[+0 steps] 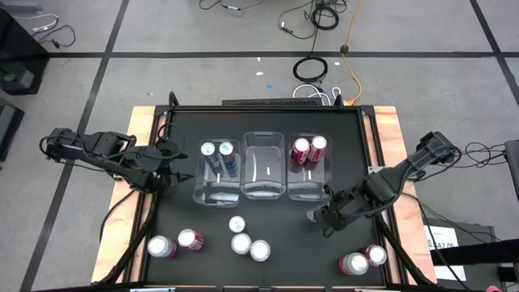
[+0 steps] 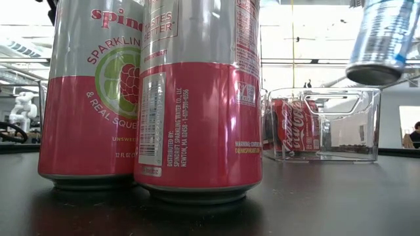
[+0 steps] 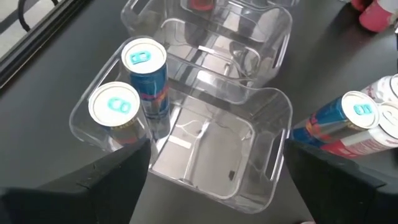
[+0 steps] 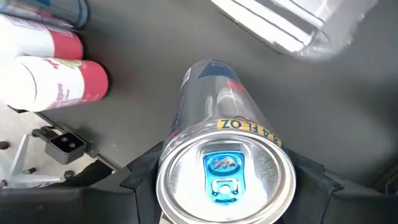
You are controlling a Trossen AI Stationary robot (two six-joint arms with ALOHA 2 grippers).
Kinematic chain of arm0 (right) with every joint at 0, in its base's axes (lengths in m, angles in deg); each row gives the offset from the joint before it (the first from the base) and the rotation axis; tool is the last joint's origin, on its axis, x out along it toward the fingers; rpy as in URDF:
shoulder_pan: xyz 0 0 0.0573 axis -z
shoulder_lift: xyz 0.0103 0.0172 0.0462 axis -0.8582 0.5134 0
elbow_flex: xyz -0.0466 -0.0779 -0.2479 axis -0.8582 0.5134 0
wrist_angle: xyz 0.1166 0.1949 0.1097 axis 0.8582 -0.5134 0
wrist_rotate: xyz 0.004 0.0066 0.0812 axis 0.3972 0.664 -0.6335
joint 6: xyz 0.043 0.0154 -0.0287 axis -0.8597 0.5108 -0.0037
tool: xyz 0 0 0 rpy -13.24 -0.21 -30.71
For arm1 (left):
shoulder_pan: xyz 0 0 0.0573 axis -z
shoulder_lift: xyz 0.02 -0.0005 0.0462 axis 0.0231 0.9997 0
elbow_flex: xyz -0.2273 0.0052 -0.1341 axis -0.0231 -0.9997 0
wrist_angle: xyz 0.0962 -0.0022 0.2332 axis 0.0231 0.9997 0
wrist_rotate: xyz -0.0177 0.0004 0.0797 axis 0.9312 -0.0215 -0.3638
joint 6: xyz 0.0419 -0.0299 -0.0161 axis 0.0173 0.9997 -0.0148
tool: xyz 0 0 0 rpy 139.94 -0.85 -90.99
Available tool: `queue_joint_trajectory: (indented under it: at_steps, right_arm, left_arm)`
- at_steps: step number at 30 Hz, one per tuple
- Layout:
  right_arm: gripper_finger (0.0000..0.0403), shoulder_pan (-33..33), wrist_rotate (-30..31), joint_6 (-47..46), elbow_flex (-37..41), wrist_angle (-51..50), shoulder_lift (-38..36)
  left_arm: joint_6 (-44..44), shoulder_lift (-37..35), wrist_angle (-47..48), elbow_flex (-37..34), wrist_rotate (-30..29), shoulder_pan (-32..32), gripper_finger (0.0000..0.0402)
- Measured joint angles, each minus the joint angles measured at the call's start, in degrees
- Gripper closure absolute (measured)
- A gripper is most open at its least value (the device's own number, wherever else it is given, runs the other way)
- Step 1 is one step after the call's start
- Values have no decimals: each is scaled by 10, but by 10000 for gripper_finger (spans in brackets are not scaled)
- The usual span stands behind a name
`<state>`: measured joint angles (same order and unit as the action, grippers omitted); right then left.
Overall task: Sort soda cans
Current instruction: Put the bottom right blue soda can into the left transparent bin
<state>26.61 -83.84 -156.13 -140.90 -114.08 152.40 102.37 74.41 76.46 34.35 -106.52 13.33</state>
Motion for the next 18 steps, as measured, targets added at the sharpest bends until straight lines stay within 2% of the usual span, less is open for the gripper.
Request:
queue_joint_trajectory:
  at_steps: [5, 13, 18]
  right_arm:
    - [175, 29, 1, 46, 0, 22, 0]
    - [175, 74, 1, 126, 0, 89, 0]
    - [174, 109, 17, 191, 0, 147, 0]
  left_arm:
    - [-9, 0, -13, 0, -2, 0, 27]
    - [-128, 27, -97, 0, 29, 0, 27]
    - [-151, 53, -135, 0, 35, 0, 27]
